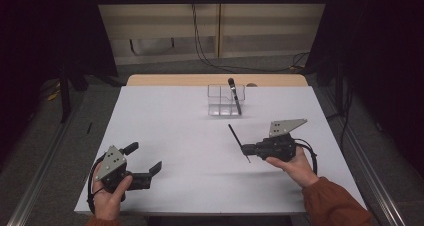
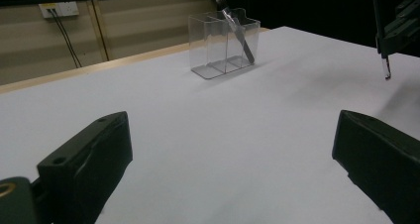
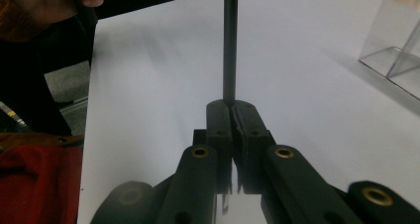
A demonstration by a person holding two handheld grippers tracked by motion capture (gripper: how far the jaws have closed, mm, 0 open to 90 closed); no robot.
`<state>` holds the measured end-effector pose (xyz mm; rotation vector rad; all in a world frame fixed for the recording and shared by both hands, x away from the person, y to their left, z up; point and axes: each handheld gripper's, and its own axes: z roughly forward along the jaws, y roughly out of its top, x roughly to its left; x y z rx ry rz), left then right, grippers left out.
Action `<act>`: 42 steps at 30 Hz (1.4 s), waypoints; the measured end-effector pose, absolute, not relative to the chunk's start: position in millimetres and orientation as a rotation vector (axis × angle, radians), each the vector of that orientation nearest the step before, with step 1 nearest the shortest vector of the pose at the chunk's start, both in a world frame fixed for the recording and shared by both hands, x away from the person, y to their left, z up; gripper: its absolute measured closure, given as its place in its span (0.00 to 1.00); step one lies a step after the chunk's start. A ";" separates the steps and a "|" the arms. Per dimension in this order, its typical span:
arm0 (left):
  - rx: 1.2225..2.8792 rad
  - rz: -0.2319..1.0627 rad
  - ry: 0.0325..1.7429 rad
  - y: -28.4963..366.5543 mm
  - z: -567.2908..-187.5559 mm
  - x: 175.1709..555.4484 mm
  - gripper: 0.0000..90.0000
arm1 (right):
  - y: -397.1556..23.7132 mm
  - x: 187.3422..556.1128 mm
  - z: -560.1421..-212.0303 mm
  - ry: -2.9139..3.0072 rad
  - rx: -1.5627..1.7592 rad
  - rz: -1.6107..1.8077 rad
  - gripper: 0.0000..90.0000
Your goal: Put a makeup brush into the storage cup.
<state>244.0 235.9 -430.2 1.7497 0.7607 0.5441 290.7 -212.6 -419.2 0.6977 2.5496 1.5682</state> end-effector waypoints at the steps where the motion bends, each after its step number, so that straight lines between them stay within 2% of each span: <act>1: 1.750 0.544 0.761 236.0 -430.2 244.0 0.02 | -210.1 290.9 -418.5 2.559 0.688 1.564 0.97; 26: 1.761 0.539 0.756 236.7 -430.3 246.2 0.02 | -182.2 303.1 -401.5 2.767 0.522 1.295 0.97; 42: 1.774 0.525 0.772 236.9 -430.3 247.1 0.02 | -156.7 306.3 -397.2 2.957 0.361 0.872 0.97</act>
